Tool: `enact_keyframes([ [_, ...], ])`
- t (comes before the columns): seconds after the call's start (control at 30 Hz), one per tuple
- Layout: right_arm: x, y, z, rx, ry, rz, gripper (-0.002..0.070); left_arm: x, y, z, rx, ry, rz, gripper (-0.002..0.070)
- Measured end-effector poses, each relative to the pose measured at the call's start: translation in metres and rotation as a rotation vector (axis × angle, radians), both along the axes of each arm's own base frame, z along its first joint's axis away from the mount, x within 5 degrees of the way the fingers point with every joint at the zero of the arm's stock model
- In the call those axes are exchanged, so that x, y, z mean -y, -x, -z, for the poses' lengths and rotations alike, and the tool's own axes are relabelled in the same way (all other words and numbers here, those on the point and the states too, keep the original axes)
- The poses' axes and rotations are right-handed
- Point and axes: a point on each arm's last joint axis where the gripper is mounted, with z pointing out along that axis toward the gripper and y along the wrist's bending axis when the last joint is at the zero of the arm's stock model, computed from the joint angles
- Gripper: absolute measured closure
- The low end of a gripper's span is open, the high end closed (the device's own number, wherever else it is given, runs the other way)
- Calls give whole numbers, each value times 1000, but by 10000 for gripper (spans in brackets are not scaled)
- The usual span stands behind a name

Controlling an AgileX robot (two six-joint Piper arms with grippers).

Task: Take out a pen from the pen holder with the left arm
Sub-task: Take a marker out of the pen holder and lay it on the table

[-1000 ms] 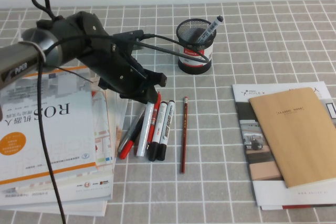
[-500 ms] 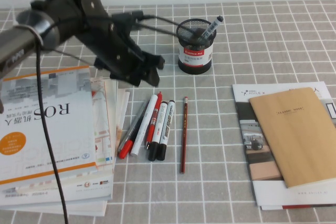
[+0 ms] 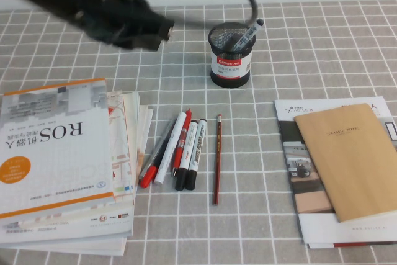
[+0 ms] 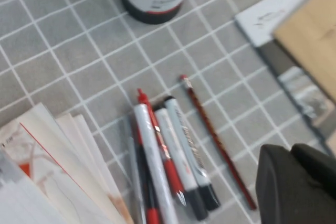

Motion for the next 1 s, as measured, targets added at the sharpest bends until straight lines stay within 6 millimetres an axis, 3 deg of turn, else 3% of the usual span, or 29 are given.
enact_keyframes([
  [0.13, 0, 0, 0, 0, 0, 0, 689, -17, 61, 1, 93, 64, -12, 672],
  [0.27, 0, 0, 0, 0, 0, 0, 689, -46, 112, 23, 150, 110, -84, 672],
  [0.47, 0, 0, 0, 0, 0, 0, 689, -92, 168, 57, 218, 125, -229, 672],
  [0.77, 0, 0, 0, 0, 0, 0, 689, -128, 217, 88, 170, 69, -301, 672],
  [1.0, 0, 0, 0, 0, 0, 0, 689, -140, 223, 89, 205, -9, -327, 675],
])
